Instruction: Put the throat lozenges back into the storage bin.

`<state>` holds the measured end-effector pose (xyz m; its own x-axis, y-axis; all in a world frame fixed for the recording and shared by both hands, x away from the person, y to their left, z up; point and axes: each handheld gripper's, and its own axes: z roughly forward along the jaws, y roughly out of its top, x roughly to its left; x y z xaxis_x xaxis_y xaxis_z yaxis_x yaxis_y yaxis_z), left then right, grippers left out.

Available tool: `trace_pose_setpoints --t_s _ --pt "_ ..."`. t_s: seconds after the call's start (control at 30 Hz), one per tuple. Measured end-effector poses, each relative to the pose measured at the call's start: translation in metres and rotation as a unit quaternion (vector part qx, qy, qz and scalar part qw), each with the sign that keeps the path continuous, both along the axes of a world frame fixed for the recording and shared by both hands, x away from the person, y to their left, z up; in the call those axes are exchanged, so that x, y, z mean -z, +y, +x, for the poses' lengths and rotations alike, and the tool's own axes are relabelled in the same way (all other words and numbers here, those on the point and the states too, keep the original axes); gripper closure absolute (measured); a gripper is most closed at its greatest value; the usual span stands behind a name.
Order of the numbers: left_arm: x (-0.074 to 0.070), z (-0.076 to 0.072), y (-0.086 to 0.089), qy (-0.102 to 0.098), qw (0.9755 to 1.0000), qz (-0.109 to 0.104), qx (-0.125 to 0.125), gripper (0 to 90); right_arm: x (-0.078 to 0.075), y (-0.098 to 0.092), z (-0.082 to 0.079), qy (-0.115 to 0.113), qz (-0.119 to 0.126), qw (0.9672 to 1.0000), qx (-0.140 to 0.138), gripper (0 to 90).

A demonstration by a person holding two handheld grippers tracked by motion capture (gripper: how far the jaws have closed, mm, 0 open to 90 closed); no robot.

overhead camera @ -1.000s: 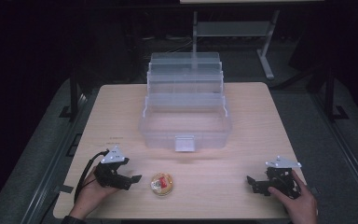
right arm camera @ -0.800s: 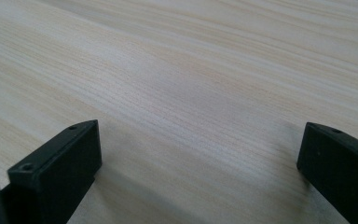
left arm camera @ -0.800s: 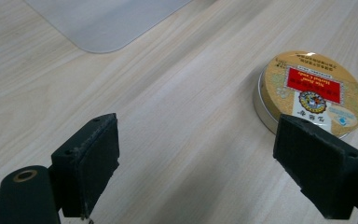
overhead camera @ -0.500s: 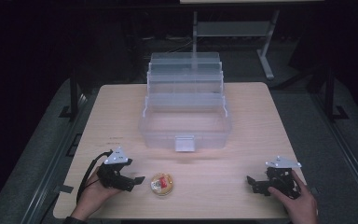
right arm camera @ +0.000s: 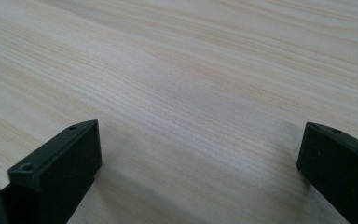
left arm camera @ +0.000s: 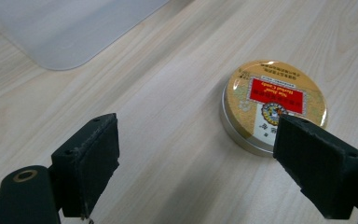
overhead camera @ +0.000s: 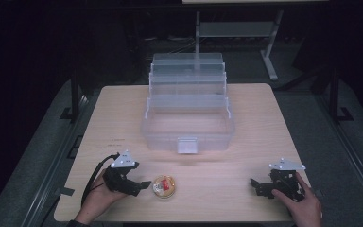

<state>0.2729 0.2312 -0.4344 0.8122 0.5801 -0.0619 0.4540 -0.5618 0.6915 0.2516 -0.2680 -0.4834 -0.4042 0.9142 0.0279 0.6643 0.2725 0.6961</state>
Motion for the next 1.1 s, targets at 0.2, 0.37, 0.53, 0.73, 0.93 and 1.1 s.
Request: trace_pose_setpoints --t_s 0.2,0.37,0.53,0.73,0.93,1.1 --pt "0.000 -0.001 -0.006 0.004 0.9999 0.000 0.010 13.8 0.000 0.000 0.000 0.000 0.000 1.0000 0.000 0.0" --pt "-0.001 -0.002 -0.011 0.005 0.9998 0.000 0.018 13.8 0.000 0.000 0.000 0.000 0.000 1.0000 0.000 0.0" --pt "-0.001 -0.003 -0.015 0.007 0.9997 0.001 0.024 13.8 0.000 0.000 0.000 0.000 -0.001 1.0000 0.000 0.0" --pt "-0.001 -0.003 -0.019 0.008 0.9995 0.001 0.029 13.8 0.000 0.000 0.000 0.000 -0.001 1.0000 0.000 0.0" --pt "-0.001 -0.004 -0.024 0.009 0.9994 -0.001 0.034 13.8 0.000 0.000 0.000 0.000 -0.001 1.0000 0.000 0.0" --pt "-0.001 -0.004 -0.029 0.010 0.9991 0.000 0.040 13.8 0.000 0.000 0.000 0.000 -0.001 1.0000 0.000 0.0"
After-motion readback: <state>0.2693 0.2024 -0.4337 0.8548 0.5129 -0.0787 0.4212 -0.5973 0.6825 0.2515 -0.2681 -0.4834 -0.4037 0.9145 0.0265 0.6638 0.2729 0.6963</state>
